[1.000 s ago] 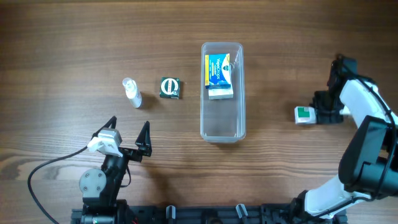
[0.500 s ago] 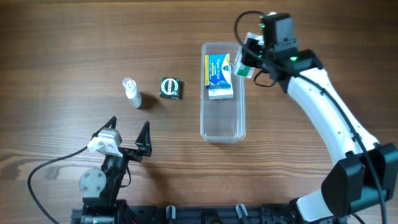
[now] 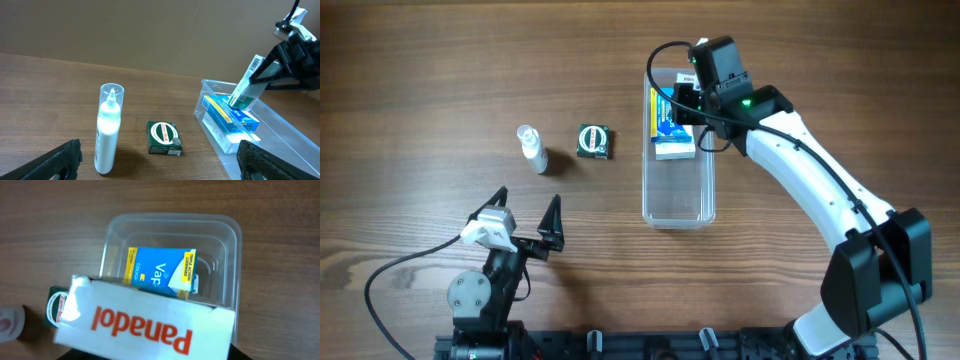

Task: Pack container
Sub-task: 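Carry the Panadol box into the container's near end and release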

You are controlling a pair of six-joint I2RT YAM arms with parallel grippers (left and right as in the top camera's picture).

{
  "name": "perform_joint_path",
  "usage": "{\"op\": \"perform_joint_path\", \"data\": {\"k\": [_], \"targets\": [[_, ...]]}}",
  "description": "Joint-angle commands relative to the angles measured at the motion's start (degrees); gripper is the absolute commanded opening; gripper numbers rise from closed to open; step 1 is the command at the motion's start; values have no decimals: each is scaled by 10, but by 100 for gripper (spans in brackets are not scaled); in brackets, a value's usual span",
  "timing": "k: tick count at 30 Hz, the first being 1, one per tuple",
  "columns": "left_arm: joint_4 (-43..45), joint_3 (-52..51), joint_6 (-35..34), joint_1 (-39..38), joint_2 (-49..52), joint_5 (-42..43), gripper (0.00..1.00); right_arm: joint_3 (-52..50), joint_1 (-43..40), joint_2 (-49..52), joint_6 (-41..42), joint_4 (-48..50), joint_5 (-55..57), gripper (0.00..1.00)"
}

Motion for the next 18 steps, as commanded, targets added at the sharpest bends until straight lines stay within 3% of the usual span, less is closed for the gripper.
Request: {"op": "perform_joint_path", "data": {"k": [1,10,13,16,18], "targets": [[-1,-3,9,4,-2,3,100,7,2,-4,-7,-17,-9,52],[-1,-3,9,4,-2,3,100,7,2,-85,-3,-79,-9,49],[-1,-3,9,4,-2,3,100,7,2,-85,-2,-74,-9,58],[-1,-3,9,4,-2,3,100,7,3,-82,-1,-40,-9,79],[-1,-3,9,4,-2,3,100,7,3,-73,-10,0,-10,84]]}}
